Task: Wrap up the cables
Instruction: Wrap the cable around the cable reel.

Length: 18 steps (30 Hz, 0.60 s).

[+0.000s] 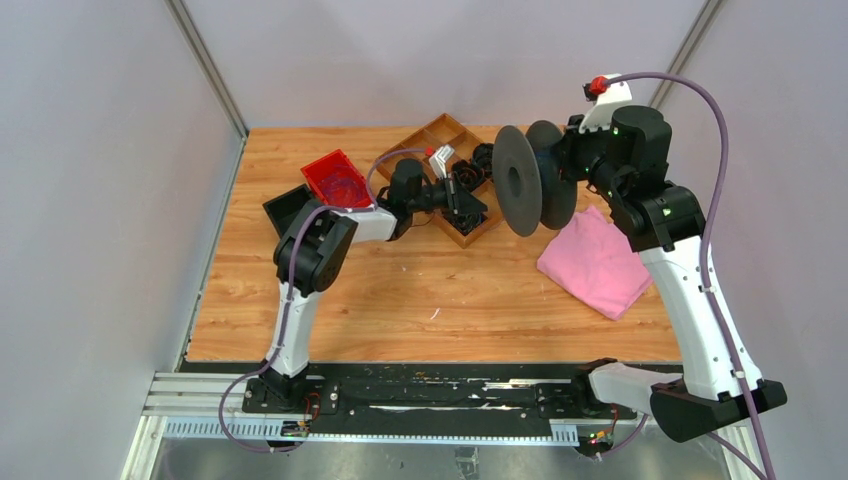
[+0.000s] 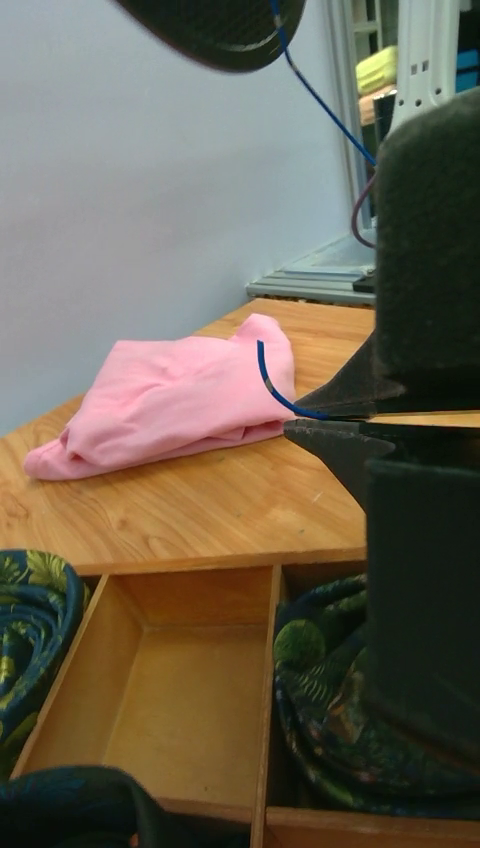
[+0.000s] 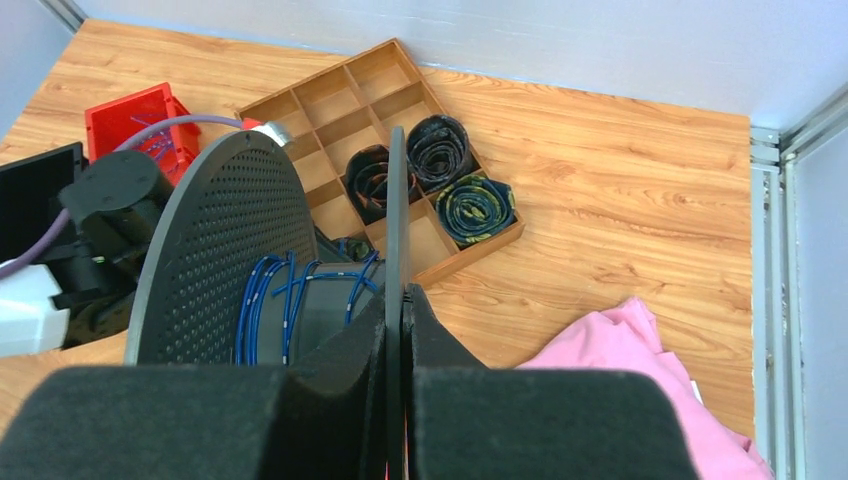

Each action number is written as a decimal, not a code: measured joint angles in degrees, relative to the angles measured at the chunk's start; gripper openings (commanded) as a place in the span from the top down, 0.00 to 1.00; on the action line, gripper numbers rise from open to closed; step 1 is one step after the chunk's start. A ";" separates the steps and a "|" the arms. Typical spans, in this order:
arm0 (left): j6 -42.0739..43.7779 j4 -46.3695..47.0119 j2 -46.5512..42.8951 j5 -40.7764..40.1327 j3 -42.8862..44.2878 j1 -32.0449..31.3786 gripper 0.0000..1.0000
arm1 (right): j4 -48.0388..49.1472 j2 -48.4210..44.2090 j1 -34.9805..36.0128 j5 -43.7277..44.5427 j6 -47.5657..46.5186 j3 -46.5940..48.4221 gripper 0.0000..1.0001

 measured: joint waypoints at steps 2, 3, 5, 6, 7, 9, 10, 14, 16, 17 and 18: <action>1.62 -1.20 -1.92 0.00 -1.03 -0.11 1.00 | 0.04 0.00 0.00 1.14 -0.24 0.00 0.99; 2.25 -1.49 -2.91 0.02 -1.73 -0.33 0.99 | 0.13 0.02 0.00 1.75 -0.35 0.00 0.99; 3.65 -2.14 -5.18 0.00 -3.69 -0.94 1.00 | 0.52 0.13 0.00 3.43 -0.68 0.00 0.99; 4.52 -2.62 -6.38 0.00 -4.66 -1.42 1.00 | 0.79 0.28 0.00 4.26 -0.76 0.00 0.99; 5.40 -3.02 -7.26 -0.04 -5.25 -1.88 1.00 | 1.05 0.50 0.00 4.96 -0.79 0.00 0.99; 7.02 -4.02 -8.94 -0.15 -6.19 -3.06 1.00 | 1.66 1.14 0.00 6.16 -0.76 0.00 0.99; 7.67 -4.26 -9.64 -0.24 -6.51 -3.82 1.00 | 2.01 1.68 0.00 6.86 -0.74 0.00 0.99; 9.51 -4.70 -11.63 -0.44 -6.88 -7.26 1.00 | 3.23 3.98 0.00 9.46 -0.72 0.00 0.99; 9.92 -4.96 -12.39 -0.52 -6.95 -8.74 1.00 | 4.31 4.81 0.00 10.75 -0.72 -0.44 0.99; 10.03 -5.14 -12.74 -0.55 -6.95 -9.40 1.00 | 5.05 4.98 0.00 11.37 -0.72 -0.96 0.99; 10.03 -5.29 -13.05 -0.57 -6.95 -10.03 1.00 | 5.60 5.11 0.00 11.98 -0.74 -1.53 0.99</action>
